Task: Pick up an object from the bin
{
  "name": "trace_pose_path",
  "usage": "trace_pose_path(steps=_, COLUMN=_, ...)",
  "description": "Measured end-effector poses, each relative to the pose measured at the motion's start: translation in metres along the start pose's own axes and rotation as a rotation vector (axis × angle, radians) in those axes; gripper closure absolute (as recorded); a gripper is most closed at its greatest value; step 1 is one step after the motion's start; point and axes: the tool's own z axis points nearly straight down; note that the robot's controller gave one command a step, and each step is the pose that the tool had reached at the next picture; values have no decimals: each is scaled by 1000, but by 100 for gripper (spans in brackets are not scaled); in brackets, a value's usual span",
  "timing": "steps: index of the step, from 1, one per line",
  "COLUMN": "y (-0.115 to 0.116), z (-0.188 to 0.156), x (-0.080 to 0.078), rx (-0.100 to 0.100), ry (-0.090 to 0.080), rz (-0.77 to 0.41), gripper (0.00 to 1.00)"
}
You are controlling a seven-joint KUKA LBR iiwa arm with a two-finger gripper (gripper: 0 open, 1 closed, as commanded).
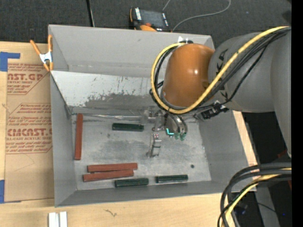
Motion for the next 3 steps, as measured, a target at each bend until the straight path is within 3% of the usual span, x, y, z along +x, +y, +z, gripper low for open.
trace_pose_path(steps=1, y=41, z=89, x=-26, rx=-1, ry=-4, rz=3, gripper=0)
trace_pose_path(steps=2, y=139, z=99, x=40, rx=-1, ry=-7, rz=-217, gripper=0)
trace_pose_path(steps=3, y=112, z=86, x=7, rx=3, ry=-9, rz=-588, gripper=0)
